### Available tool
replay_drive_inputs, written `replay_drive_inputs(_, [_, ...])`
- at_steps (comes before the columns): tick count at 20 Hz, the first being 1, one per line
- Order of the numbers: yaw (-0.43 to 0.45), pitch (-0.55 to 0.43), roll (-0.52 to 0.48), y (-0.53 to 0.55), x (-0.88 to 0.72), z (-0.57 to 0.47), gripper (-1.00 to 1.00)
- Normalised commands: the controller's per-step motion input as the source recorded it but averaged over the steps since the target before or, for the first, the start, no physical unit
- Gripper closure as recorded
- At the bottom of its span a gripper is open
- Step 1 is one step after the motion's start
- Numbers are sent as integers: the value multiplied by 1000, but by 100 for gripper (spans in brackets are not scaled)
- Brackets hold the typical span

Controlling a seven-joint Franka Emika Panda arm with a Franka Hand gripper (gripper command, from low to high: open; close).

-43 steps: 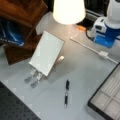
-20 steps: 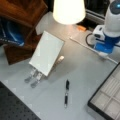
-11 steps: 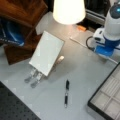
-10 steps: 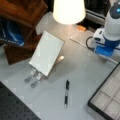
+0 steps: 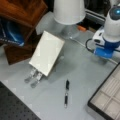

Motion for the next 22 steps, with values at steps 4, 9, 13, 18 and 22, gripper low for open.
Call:
replay_drive_inputs(4, [-63,-562,41,-179,-936,-447,100])
replay_drive_inputs(9, [-76,-553,57,-174,-929,-388,100])
replay_drive_inputs(13, [-121,-497,92,-162,-908,-348,100])
replay_drive_inputs(18, [-153,-432,107,-111,-830,-137,100])
replay_drive_inputs(22, [-144,-407,101,-81,-723,4,100])
